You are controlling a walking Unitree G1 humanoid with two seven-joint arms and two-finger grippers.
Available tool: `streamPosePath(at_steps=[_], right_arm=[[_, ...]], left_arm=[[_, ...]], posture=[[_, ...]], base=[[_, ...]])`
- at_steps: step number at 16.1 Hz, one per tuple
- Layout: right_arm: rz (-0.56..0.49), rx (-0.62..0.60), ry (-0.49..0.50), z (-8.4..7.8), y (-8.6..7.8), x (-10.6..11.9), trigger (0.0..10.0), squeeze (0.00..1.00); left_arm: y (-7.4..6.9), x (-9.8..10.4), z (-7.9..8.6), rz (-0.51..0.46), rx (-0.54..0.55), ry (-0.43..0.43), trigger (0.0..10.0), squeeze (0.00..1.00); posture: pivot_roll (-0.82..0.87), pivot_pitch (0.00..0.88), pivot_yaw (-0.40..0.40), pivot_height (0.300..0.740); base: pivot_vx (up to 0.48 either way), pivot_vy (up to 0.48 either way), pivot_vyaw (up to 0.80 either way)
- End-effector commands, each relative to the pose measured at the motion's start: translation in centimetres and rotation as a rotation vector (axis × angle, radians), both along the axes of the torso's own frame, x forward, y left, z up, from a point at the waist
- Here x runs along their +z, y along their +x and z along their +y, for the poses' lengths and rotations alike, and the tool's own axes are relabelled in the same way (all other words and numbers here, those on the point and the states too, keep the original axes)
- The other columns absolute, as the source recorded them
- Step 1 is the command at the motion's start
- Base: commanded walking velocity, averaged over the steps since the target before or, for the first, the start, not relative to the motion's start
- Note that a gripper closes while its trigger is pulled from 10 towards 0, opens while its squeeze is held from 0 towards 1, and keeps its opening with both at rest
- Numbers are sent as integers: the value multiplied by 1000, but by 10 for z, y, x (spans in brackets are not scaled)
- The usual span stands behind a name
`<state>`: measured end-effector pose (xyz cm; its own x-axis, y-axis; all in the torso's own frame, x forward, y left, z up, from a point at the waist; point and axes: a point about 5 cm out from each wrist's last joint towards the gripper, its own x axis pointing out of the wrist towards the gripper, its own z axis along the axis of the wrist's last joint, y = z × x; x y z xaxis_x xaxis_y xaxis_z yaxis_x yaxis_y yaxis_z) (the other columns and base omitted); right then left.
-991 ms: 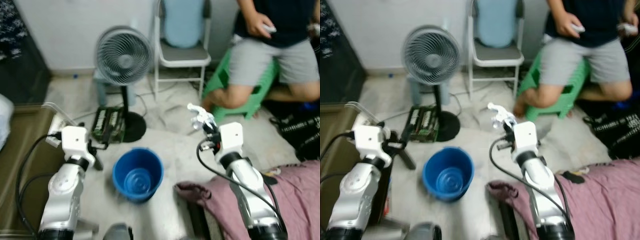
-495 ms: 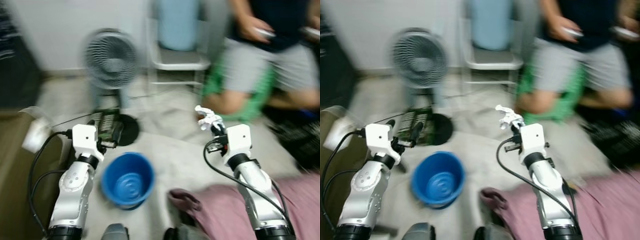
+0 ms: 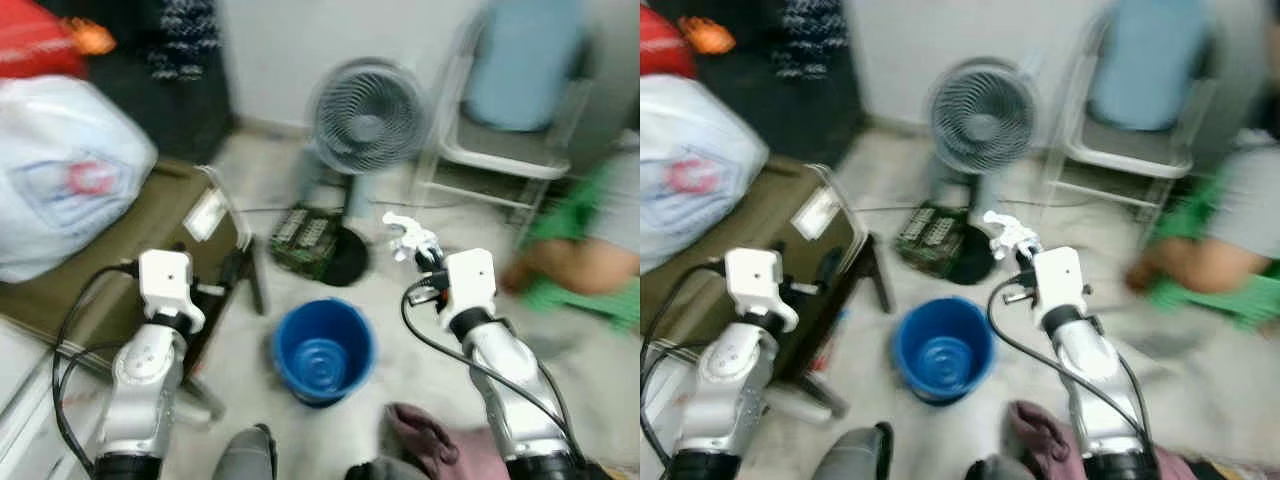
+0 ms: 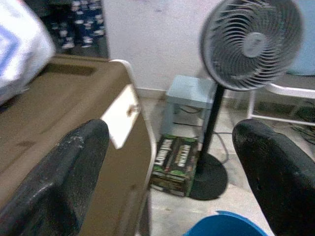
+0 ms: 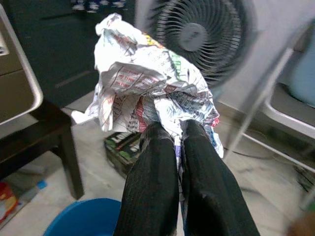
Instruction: Clean up the room
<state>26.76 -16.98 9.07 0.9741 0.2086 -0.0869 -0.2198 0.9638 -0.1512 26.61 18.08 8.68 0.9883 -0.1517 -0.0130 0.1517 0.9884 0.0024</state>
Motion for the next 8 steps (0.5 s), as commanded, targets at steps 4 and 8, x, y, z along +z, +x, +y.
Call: streamPosePath(at_steps=[4, 8], right_arm=[[-11, 3, -4, 1, 3, 3, 10000, 0], [-20, 3, -11, -1, 6, 5, 10000, 0]], left_arm=[[2, 1, 1, 1, -5, 13, 10000, 0], [4, 5, -1, -20, -12, 18, 10000, 0]], posture=[[-7, 83, -38, 740], [-8, 94, -47, 740]], base=[[0, 0, 800], [0, 0, 0]])
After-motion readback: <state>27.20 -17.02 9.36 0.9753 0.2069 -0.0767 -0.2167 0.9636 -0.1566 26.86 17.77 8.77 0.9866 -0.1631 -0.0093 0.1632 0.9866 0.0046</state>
